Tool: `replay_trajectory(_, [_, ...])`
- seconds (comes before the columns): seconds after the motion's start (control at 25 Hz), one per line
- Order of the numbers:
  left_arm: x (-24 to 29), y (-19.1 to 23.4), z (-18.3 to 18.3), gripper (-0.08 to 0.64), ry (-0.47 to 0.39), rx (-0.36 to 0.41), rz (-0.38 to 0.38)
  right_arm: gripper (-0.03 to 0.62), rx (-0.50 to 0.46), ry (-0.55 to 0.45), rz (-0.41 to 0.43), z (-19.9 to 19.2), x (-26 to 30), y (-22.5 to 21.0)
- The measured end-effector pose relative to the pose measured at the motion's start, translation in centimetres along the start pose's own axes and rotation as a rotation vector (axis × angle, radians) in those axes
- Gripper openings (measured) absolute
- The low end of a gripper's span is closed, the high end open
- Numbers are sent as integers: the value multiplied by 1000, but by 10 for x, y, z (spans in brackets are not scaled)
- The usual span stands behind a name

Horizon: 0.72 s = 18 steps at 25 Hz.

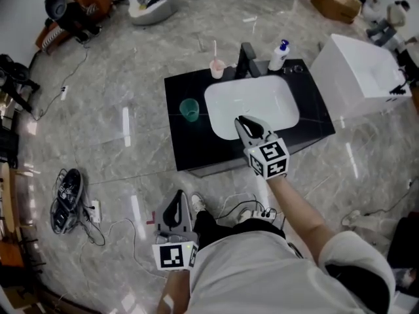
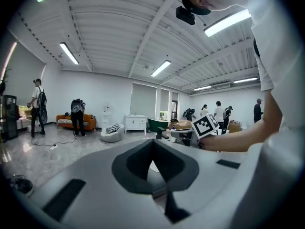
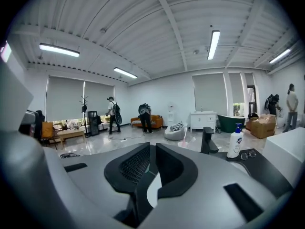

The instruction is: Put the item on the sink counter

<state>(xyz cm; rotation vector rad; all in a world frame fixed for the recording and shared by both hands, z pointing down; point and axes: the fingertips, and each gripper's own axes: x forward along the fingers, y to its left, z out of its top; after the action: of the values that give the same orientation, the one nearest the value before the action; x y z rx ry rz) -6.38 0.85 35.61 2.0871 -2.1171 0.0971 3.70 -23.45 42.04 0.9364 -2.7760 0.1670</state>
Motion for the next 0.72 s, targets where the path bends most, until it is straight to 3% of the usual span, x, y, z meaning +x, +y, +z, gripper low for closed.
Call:
replay_trajectory(0.2, [-10,-18,6,3,-26,30,14,55,-16,-78,36,37,-31,5])
replay_trajectory(0.72, [-34,-58,5,2,-26,-8,39,51,-28,-266,189,112,-117,53])
